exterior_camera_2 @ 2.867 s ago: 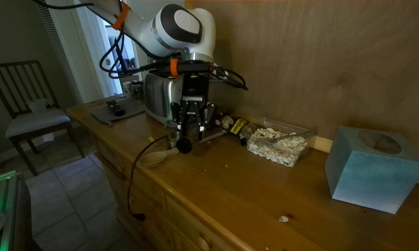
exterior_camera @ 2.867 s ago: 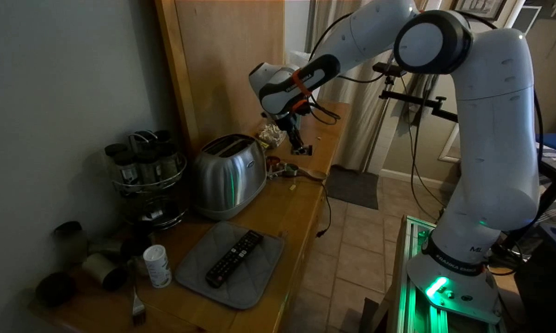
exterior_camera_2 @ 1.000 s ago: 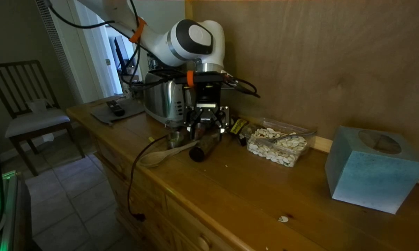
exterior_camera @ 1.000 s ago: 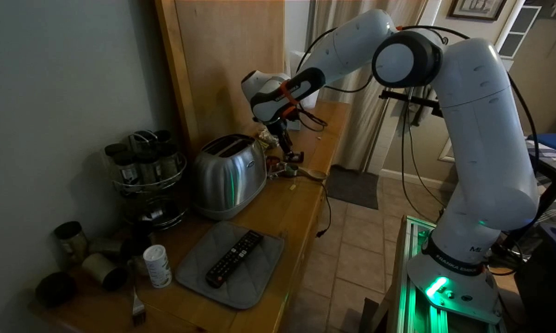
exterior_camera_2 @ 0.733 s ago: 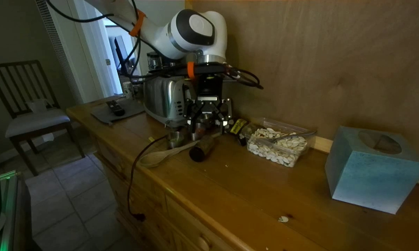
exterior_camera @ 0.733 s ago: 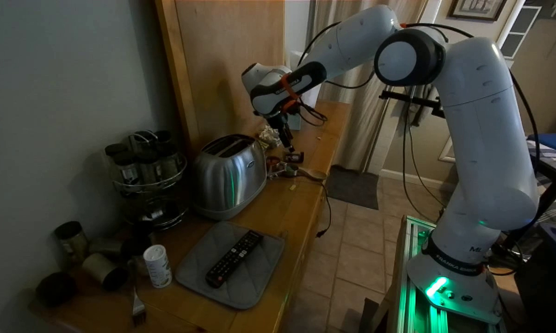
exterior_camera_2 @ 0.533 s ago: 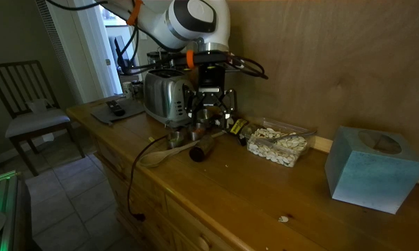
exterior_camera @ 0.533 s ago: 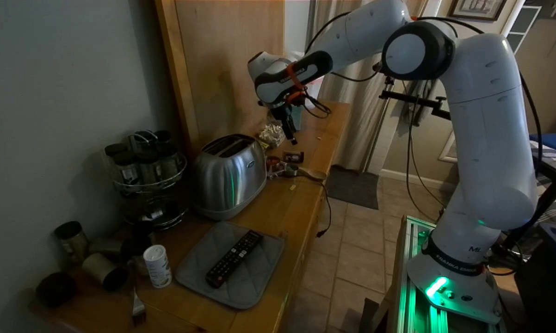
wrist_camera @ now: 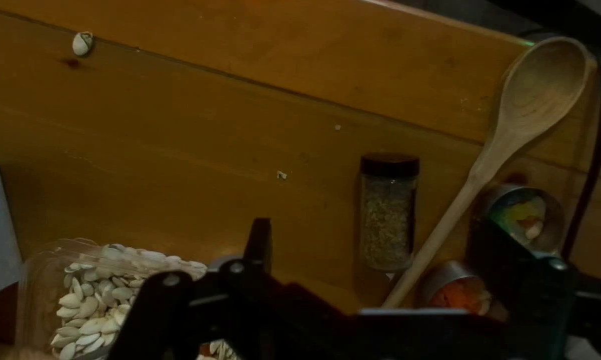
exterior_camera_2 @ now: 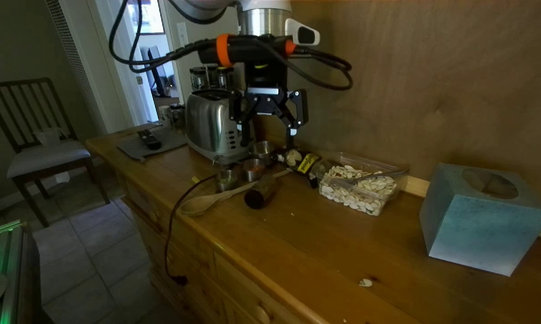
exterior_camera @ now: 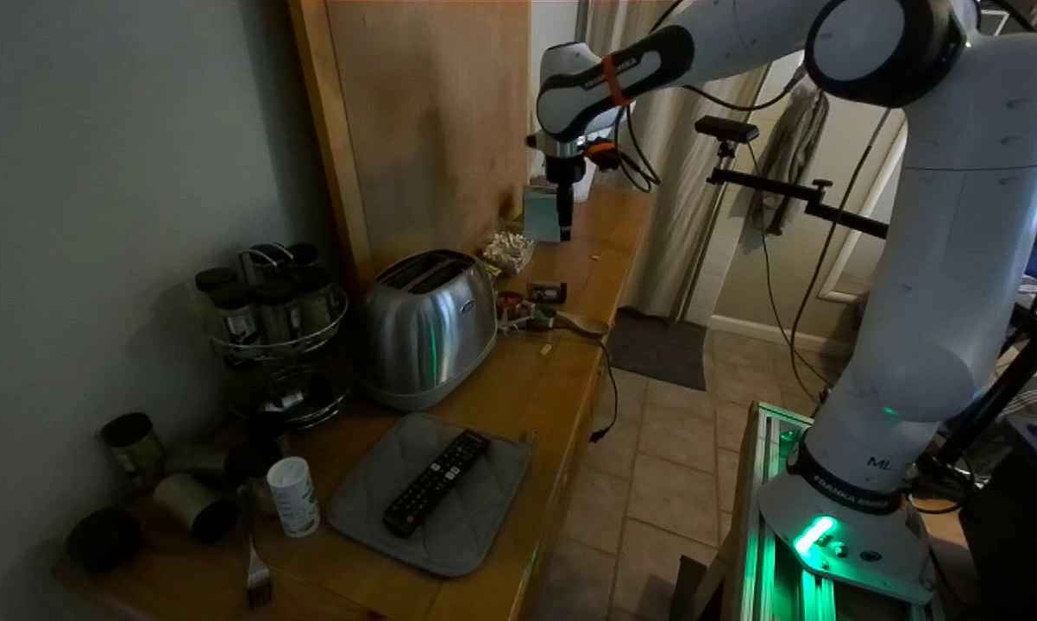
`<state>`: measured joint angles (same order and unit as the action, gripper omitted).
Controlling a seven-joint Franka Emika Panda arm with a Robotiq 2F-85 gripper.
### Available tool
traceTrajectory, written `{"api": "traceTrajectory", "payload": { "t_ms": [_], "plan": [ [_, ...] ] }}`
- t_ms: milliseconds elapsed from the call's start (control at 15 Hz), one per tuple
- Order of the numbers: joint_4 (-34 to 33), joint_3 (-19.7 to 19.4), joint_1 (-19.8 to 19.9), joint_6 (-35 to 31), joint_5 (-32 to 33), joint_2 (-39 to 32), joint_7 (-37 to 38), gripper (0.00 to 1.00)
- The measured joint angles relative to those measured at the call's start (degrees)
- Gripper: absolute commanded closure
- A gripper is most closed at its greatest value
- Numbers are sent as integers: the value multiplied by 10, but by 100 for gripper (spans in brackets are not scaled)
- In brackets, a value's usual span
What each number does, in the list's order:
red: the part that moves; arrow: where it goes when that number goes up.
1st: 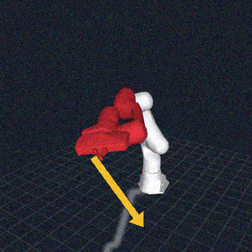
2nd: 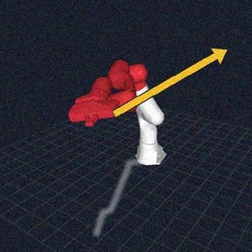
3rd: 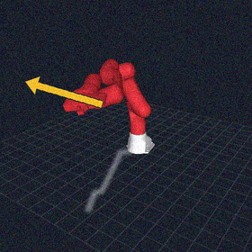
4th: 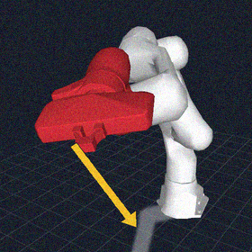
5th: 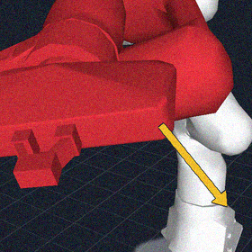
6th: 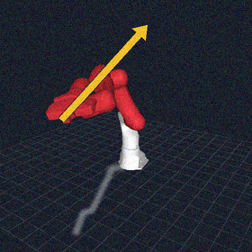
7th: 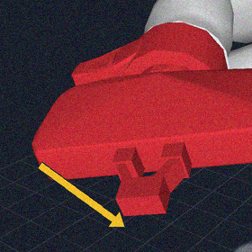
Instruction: Put the silver object on the counter
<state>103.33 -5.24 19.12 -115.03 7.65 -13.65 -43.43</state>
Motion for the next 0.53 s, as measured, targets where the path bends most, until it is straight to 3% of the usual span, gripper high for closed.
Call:
{"api": "traceTrajectory", "payload": {
  "t_ms": [333,533],
  "plan": [
    [128,-28,11,-71,-125,102,-142,0],
    [174,-40,11,-82,-150,148,-182,0]
  ]
}}
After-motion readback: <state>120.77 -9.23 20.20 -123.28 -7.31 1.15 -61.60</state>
